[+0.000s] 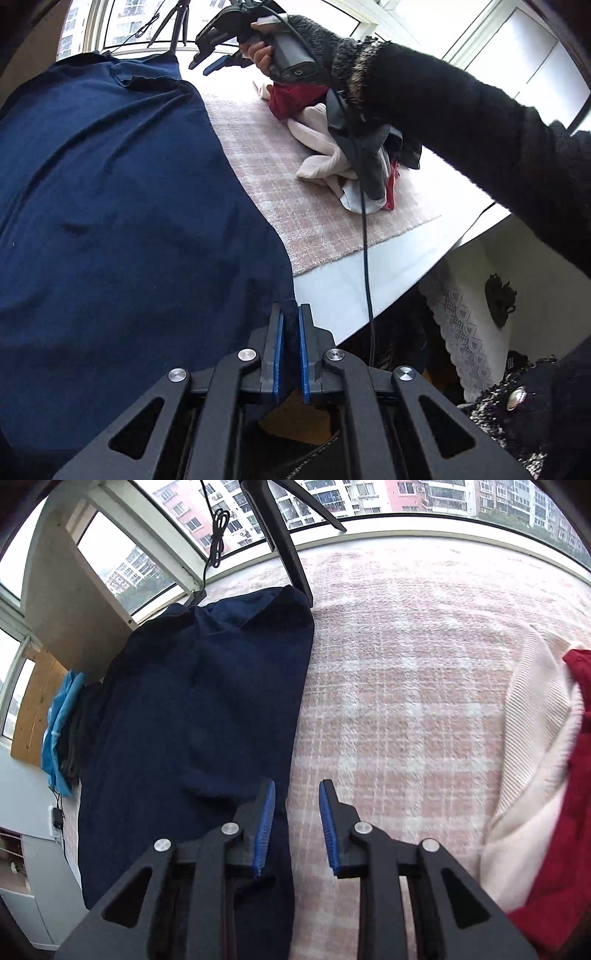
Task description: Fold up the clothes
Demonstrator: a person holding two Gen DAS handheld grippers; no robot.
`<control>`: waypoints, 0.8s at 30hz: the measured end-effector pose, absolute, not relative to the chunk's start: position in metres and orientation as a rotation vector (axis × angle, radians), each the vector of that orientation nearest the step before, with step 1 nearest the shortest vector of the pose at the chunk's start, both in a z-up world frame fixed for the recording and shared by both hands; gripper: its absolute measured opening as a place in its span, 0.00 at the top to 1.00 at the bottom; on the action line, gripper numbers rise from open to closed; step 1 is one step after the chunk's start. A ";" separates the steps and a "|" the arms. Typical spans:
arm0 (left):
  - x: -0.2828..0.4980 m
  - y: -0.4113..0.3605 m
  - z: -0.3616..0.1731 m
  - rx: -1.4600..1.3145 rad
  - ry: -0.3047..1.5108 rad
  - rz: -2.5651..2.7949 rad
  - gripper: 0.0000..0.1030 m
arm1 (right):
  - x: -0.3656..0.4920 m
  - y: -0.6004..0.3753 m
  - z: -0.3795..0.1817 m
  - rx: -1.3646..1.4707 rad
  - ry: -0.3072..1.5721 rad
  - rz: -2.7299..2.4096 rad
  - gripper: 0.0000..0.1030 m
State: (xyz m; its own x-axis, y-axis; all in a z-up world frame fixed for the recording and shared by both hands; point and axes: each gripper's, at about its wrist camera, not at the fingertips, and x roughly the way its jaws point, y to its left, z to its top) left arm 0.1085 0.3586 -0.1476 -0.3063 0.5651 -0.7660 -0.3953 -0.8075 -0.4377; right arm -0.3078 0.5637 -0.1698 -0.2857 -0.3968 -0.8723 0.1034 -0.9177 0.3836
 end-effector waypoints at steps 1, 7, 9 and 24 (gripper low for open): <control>0.107 0.356 -0.148 -1.349 -0.245 2.133 0.94 | -0.316 0.560 -0.175 1.658 -0.376 -2.257 0.76; 0.107 0.342 -0.142 -1.313 -0.384 2.121 0.94 | -0.333 0.532 -0.184 1.642 -0.248 -2.265 0.87; 0.110 0.337 -0.138 -1.281 -0.420 2.120 0.94 | -0.334 0.527 -0.182 1.646 -0.239 -2.262 0.96; 0.153 0.204 -0.143 -1.224 -0.870 2.407 0.94 | -0.340 0.357 -0.121 1.452 0.131 -2.289 0.97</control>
